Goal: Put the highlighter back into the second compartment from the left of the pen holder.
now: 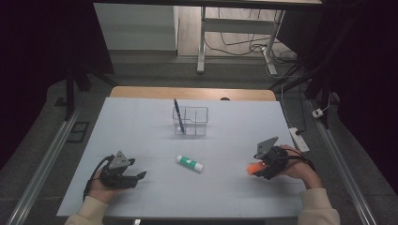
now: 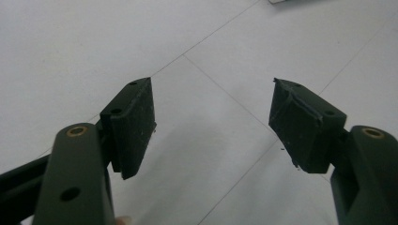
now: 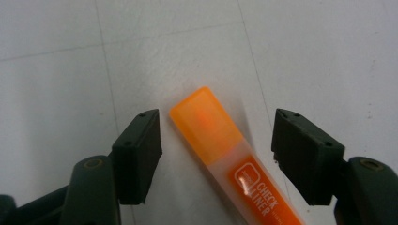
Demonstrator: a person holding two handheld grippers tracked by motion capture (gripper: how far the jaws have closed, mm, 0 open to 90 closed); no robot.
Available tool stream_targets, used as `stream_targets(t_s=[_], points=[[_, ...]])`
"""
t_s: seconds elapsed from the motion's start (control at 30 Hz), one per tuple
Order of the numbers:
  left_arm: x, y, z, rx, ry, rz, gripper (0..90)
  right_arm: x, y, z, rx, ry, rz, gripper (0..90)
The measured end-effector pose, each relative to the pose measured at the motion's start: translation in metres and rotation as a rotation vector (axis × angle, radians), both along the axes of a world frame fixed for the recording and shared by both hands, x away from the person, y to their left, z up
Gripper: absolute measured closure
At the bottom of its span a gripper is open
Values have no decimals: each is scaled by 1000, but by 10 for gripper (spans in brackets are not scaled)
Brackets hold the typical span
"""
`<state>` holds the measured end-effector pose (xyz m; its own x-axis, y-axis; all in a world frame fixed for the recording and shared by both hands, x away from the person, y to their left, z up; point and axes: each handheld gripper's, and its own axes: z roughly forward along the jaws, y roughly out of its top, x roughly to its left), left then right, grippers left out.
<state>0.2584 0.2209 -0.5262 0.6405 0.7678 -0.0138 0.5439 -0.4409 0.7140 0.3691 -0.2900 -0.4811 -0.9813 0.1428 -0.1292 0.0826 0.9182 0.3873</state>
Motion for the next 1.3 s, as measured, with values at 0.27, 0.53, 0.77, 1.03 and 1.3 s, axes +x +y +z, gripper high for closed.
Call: stream_targets(t_s=[0.27, 0.53, 0.77, 1.03, 1.3], points=[[0, 0, 0, 0, 0, 2, 317, 3, -2, -5, -34, 13, 23, 408], [0, 0, 0, 0, 3, 1, 316, 3, 2, -8, -63, 1, 55, 498], [1, 0, -1, 8, 8, -6, 316, 5, 0, -11, -44, -2, 98, 639], [0, 1, 0, -1, 6, -3, 316, 2, 2, -8, -23, -11, 98, 641], [1, 0, -1, -5, 7, -5, 316, 2, -4, 3, 72, -20, 17, 642]])
